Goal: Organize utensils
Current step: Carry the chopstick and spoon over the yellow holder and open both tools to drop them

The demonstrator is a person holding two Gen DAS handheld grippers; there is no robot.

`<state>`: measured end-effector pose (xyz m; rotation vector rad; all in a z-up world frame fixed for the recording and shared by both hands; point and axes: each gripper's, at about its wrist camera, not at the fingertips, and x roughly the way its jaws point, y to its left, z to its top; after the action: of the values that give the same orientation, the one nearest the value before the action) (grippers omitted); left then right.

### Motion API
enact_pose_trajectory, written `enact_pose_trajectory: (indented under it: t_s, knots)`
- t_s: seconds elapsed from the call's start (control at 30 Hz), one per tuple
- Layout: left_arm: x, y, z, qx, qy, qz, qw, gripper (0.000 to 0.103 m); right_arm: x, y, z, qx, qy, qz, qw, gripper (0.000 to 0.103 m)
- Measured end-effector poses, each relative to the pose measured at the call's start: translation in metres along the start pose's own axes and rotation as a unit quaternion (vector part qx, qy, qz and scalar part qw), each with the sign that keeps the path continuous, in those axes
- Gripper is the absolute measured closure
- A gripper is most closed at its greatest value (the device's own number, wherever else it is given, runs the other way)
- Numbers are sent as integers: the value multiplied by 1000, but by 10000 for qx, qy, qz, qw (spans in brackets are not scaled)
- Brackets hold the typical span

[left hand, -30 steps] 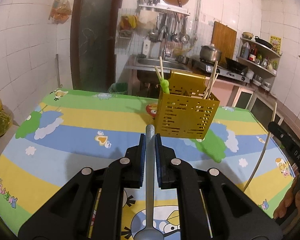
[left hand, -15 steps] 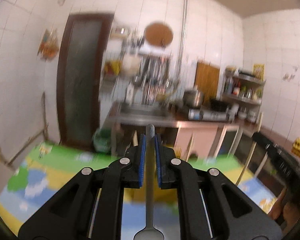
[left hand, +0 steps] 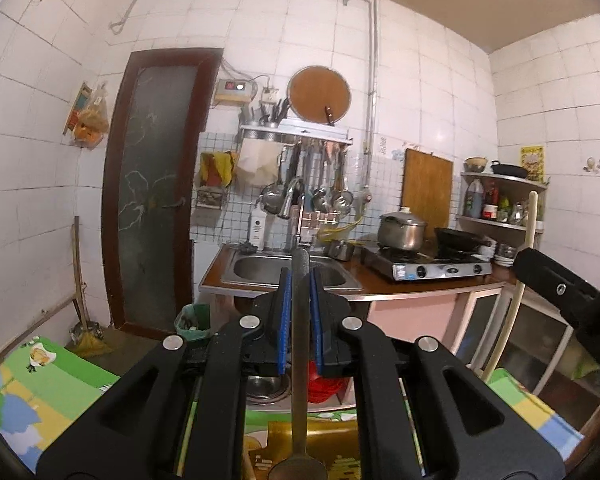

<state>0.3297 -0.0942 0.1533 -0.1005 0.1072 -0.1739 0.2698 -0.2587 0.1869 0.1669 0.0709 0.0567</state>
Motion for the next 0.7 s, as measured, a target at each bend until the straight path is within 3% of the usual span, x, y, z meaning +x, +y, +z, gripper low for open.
enact_pose_trajectory:
  t_s: [0.27, 0.43, 0.5, 0.53, 0.57, 0.6, 0.63, 0.7]
  knots:
    - [16, 1, -48, 130, 316, 70, 9994, 95, 27, -9, -52, -61, 580, -43, 9983, 97]
    - [19, 18, -53, -64, 776, 26, 9970, 95, 29, -10, -71, -218, 942, -89, 9953, 97]
    - [10, 27, -48, -218, 889, -13, 9958, 90, 29, -10, -76, -325, 1139, -249, 9927, 96]
    - [4, 31, -42, -272, 932, -8, 9953, 77, 28, -11, -77, -368, 1206, -321, 9915, 94]
    - [-4, 36, -36, -309, 932, 37, 9952, 57, 26, -13, -77, -423, 1335, -437, 9892, 75]
    - [-13, 40, -30, -339, 871, 101, 9956, 50, 24, -16, -76, -410, 1381, -469, 9885, 41]
    - [-27, 45, -23, -368, 768, 186, 9962, 40, 18, -19, -73, -341, 1361, -489, 9889, 32]
    - [-50, 52, -11, -335, 751, 252, 9963, 23, 7, -22, -68, -384, 1330, -580, 9887, 32]
